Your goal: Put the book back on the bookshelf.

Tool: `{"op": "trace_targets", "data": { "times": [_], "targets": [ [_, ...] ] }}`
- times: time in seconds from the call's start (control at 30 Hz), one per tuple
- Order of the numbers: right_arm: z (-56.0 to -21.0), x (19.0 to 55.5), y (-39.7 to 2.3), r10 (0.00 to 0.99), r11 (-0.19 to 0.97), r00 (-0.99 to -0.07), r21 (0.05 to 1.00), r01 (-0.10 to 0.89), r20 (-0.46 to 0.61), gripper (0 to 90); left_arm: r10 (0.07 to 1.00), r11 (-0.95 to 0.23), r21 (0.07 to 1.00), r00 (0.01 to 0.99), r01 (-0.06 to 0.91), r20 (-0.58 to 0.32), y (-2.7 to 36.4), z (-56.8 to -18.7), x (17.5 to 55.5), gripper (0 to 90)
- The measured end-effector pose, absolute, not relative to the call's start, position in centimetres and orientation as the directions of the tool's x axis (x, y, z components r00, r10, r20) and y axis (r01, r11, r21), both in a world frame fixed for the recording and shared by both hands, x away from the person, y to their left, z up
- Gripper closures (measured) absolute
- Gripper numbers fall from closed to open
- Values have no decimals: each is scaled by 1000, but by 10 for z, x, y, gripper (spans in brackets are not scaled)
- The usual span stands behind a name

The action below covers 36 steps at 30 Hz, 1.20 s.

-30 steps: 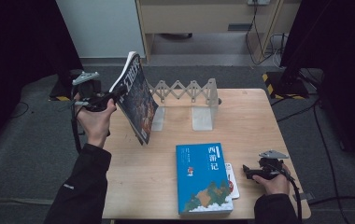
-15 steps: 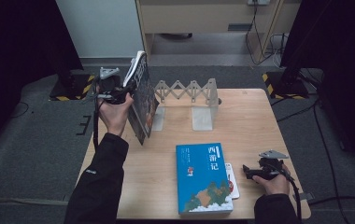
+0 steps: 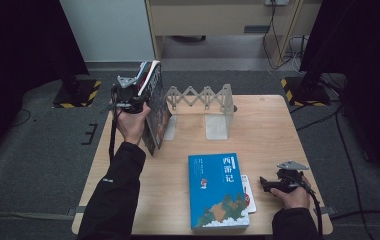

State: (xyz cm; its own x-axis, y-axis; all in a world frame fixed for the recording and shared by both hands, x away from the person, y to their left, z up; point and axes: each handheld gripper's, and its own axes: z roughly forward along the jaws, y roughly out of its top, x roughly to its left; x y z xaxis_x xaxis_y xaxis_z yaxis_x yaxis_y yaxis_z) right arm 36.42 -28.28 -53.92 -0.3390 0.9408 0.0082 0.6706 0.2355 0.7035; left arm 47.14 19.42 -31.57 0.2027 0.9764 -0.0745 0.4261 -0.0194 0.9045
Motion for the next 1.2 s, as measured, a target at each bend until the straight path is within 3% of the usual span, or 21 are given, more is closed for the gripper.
{"op": "trace_targets", "data": {
  "times": [0.13, 0.7, 1.2],
  "targets": [
    [-539, 364, -283, 940, 238, -342, 703, 670, 7, 6, 980, -42, 906, 194, 421, -45, 193, -317, 471, 820],
    [-539, 364, -283, 941, 239, -339, 704, 669, 3, 4, 977, -4, 910, 196, 415, -86, 173, -321, 472, 820],
    [-539, 364, -282, 942, 235, -337, 703, 671, 6, 3, 993, -40, 931, 115, 363, -3, 174, -343, 478, 819]
  ]
}}
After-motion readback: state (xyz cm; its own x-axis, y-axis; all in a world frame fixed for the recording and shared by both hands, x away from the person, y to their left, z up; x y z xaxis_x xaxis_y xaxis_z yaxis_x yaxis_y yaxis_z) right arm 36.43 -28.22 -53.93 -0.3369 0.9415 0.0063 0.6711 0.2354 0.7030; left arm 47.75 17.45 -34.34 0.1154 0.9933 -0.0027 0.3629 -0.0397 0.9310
